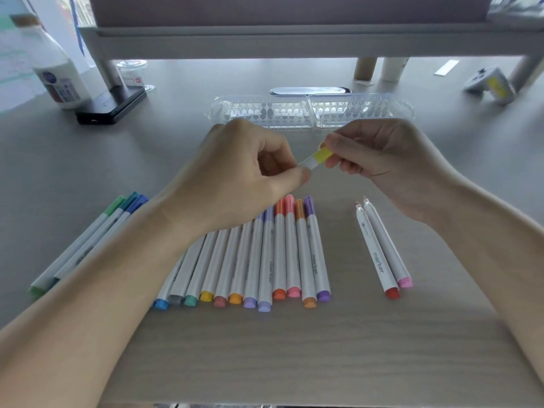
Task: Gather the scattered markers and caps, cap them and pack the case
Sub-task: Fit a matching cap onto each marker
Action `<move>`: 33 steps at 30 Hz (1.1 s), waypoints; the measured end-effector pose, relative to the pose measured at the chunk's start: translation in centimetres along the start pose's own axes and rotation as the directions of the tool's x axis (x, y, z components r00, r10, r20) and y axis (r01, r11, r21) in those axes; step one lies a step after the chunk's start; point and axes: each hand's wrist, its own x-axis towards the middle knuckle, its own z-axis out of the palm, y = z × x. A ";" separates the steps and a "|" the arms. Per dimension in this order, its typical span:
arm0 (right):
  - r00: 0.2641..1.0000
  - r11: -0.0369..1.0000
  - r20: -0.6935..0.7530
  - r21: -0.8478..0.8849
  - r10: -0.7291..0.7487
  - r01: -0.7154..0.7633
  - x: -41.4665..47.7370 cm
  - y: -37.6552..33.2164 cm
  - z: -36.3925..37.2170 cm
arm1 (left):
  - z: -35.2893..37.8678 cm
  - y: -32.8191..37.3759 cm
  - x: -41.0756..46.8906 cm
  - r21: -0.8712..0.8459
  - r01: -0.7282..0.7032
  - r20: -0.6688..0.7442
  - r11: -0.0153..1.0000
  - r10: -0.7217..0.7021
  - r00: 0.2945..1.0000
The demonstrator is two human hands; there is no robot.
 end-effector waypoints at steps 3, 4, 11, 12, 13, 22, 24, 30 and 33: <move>1.000 1.000 0.022 -0.022 0.001 0.000 -0.1 -0.1 -0.1 | 0.1 1.7 0.4 -0.001 0.093 0.102 0.996 -0.092 0.991; 1.000 1.000 0.024 -0.024 0.010 -0.010 -0.1 -0.1 -0.1 | 0.2 2.3 0.7 0.010 0.125 0.125 0.992 -0.125 0.984; 0.985 0.992 -0.120 -0.021 0.122 -0.125 0.2 0.3 -0.8 | 3.2 6.2 1.1 0.212 0.219 0.248 0.952 -0.269 0.931; 0.983 0.990 -0.126 -0.027 0.131 -0.136 0.2 0.3 -0.8 | 3.7 6.5 1.0 0.245 0.211 0.248 0.946 -0.272 0.930; 0.982 0.989 -0.128 -0.033 0.136 -0.141 0.2 0.4 -0.9 | 4.0 6.6 1.0 0.278 0.201 0.251 0.939 -0.273 0.929; 0.982 0.985 -0.135 -0.090 0.131 -0.144 0.4 0.5 -0.6 | 4.5 5.8 0.9 0.330 0.163 0.276 0.930 -0.261 0.925; 0.982 0.985 -0.136 -0.095 0.128 -0.142 0.4 0.5 -0.6 | 4.3 5.4 0.9 0.337 0.158 0.273 0.928 -0.256 0.927; 0.981 0.984 -0.138 -0.097 0.135 -0.149 0.3 0.4 -0.6 | 4.0 4.5 1.0 0.346 0.152 0.276 0.926 -0.255 0.927; 0.981 0.984 -0.136 -0.098 0.135 -0.149 0.3 0.5 -0.6 | 4.1 4.3 1.2 0.343 0.147 0.289 0.928 -0.254 0.923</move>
